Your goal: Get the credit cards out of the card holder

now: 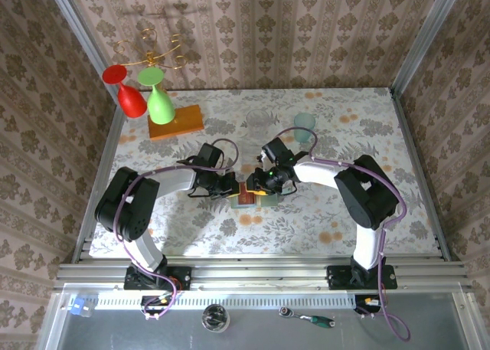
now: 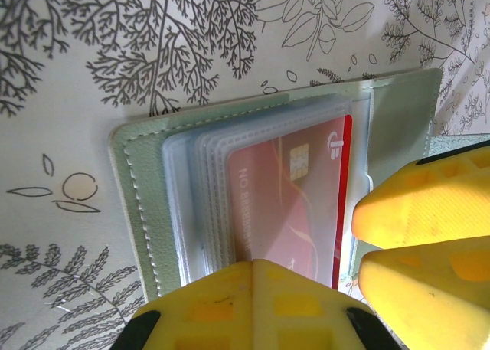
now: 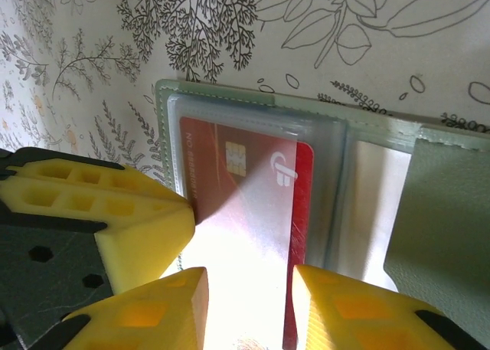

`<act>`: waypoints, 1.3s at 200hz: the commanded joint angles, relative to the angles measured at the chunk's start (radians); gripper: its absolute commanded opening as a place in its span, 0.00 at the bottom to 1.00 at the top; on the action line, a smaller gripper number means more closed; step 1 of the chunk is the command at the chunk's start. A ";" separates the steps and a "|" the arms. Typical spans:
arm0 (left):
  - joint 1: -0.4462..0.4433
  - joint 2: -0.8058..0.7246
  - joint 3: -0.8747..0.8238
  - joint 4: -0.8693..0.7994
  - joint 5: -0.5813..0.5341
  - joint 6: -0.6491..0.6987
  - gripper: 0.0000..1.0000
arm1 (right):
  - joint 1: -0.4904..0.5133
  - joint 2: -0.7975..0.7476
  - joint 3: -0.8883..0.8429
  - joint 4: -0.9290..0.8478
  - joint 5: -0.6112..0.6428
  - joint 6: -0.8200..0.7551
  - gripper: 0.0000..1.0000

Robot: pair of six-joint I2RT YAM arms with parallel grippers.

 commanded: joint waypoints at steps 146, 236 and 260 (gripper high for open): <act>0.002 0.016 0.003 -0.034 -0.022 0.020 0.00 | 0.001 0.011 0.000 -0.067 0.058 -0.023 0.30; 0.004 0.007 0.006 -0.035 -0.018 0.016 0.00 | 0.001 -0.049 -0.003 -0.093 0.108 -0.064 0.30; 0.004 -0.017 0.018 -0.027 -0.013 0.009 0.01 | 0.001 -0.067 -0.022 -0.050 0.085 -0.060 0.30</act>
